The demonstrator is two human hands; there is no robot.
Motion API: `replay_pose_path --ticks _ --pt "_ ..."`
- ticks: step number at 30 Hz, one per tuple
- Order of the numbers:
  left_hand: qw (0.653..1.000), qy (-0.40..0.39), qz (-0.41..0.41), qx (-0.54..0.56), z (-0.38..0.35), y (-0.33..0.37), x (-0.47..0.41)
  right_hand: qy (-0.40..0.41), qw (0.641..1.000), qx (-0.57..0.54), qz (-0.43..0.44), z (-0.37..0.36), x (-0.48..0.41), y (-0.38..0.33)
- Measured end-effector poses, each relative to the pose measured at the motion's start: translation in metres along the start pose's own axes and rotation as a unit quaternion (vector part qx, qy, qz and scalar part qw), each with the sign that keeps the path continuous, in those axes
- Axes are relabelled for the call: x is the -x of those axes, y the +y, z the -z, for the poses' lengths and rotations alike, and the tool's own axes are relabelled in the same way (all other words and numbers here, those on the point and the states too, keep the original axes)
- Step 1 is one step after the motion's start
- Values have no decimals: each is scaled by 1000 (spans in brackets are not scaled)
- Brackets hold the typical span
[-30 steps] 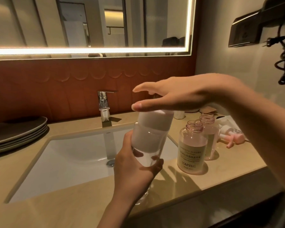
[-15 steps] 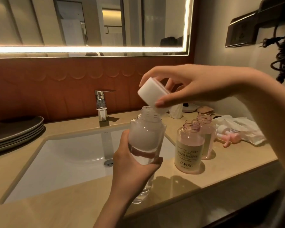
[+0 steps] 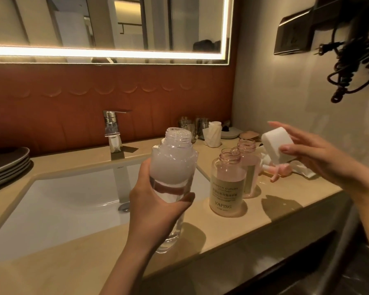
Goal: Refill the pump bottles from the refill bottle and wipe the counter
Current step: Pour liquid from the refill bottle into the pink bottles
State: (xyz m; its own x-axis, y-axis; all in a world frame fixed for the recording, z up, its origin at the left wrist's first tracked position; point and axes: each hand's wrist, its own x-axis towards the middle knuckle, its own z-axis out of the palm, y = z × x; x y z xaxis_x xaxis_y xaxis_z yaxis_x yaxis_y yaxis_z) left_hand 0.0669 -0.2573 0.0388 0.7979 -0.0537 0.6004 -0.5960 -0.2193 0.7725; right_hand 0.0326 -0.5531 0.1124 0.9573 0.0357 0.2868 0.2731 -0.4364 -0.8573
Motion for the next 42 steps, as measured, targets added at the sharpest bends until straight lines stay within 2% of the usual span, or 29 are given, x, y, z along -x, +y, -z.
replay_pose_path --ticks 4,8,14,18,20,23,25,27,30,38,42 --pt "1000 -1 -11 0 -6 3 -3 53 987 140 -65 1 7 60" --pt "1000 -13 -16 -7 -14 3 -7 62 943 314 -94 -5 9 96" --pt "999 -30 -15 -20 -24 -3 -13 87 898 408 -141 -11 3 123" --pt "999 -26 -21 -32 -27 -5 -18 166 873 439 -133 -23 4 127" --pt "999 -22 -23 -43 -29 -5 -22 255 869 413 -97 -33 8 124" --pt "998 -21 -29 -56 -29 -8 -27 374 897 231 42 -56 15 110" --pt "997 -25 -30 -60 -29 -9 -31 382 904 137 135 -76 16 97" --pt "997 -31 -31 -64 -28 -10 -34 351 917 73 176 -97 15 83" --pt "996 -40 -35 -77 -26 -12 -39 302 939 24 164 -125 9 67" --pt "990 -89 -45 -100 -9 -17 -52 318 945 10 77 -160 -4 56" --pt "984 -105 -60 -132 1 -18 -54 300 952 50 24 -168 -5 58"
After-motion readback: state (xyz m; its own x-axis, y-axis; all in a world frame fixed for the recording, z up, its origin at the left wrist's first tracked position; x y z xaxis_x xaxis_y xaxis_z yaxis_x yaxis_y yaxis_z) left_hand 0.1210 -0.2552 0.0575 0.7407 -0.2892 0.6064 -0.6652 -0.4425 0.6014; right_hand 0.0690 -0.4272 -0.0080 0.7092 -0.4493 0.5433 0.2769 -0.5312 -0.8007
